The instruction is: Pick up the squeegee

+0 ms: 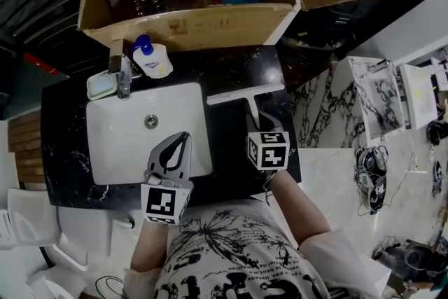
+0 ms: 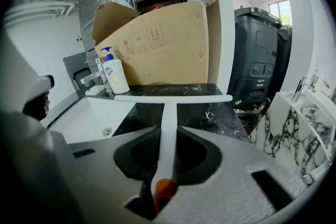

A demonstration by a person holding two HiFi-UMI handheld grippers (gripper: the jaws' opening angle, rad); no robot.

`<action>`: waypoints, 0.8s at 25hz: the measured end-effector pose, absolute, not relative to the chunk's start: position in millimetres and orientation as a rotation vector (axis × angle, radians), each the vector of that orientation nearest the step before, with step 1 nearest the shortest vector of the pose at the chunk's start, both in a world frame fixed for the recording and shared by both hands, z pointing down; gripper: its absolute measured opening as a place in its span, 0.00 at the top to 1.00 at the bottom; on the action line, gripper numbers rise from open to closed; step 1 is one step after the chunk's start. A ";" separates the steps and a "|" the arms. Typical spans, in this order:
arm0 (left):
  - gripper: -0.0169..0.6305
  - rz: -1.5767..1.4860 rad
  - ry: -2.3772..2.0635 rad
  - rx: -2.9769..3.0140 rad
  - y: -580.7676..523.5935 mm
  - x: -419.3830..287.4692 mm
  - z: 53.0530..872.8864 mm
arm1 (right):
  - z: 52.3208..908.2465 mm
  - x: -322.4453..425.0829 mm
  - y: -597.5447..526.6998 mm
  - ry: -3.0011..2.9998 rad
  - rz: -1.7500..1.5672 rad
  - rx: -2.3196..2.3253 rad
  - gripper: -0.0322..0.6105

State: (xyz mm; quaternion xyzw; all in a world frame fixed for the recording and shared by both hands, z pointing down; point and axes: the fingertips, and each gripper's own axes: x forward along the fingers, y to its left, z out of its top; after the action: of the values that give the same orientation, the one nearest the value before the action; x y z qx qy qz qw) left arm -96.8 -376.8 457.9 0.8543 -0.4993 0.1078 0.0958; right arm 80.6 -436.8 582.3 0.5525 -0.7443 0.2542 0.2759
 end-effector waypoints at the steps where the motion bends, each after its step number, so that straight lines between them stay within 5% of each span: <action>1: 0.95 0.313 -1.487 2.540 -376.8 -97.5 455.9 | 575.0 79.8 -436.9 -2.017 0.667 1.494 0.84; 20: 0.95 0.177 -1.598 2.673 -377.0 -97.8 384.8 | 397.7 58.5 -411.2 -2.451 0.113 1.608 0.84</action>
State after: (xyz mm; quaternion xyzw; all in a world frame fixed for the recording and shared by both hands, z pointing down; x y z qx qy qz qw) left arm -97.8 -377.0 384.8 0.8569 -0.5123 0.0567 0.0109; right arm 58.5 -411.2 397.7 0.5451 -0.8310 0.0382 0.1037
